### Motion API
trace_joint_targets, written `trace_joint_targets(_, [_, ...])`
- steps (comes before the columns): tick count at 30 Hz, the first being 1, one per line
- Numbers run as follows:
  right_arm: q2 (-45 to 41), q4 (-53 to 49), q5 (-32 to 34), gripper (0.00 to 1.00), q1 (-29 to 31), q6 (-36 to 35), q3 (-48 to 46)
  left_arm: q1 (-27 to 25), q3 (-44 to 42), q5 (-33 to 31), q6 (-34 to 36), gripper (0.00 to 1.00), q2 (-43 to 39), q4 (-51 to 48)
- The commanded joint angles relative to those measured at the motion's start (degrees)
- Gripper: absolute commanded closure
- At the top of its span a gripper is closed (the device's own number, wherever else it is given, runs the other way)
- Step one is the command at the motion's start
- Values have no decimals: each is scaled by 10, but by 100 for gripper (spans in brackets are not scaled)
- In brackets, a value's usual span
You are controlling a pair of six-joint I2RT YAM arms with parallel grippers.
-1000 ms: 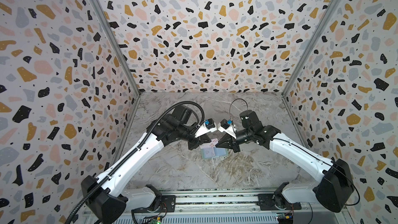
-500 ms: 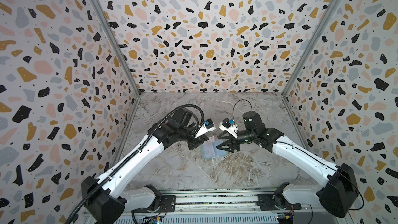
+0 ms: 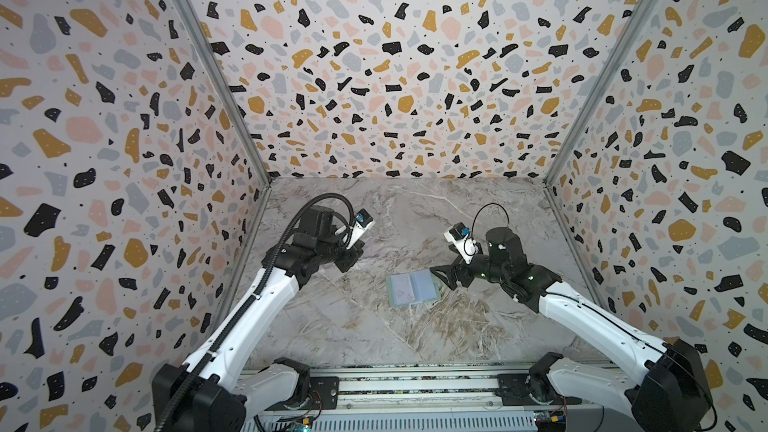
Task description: Take the credit cards out of the card holder
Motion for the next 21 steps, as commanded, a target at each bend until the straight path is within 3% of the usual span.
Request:
trace_joint_targets(1, [-4, 24, 76, 1, -1, 27, 1, 26, 3, -14, -8, 100, 21, 43])
trace_joint_targets(9, [-9, 36, 141, 1, -1, 26, 0, 66, -11, -5, 80, 100, 38, 104])
trace_joint_targets(21, [-2, 42, 209, 1, -1, -6, 15, 129, 40, 69, 201, 100, 127, 53])
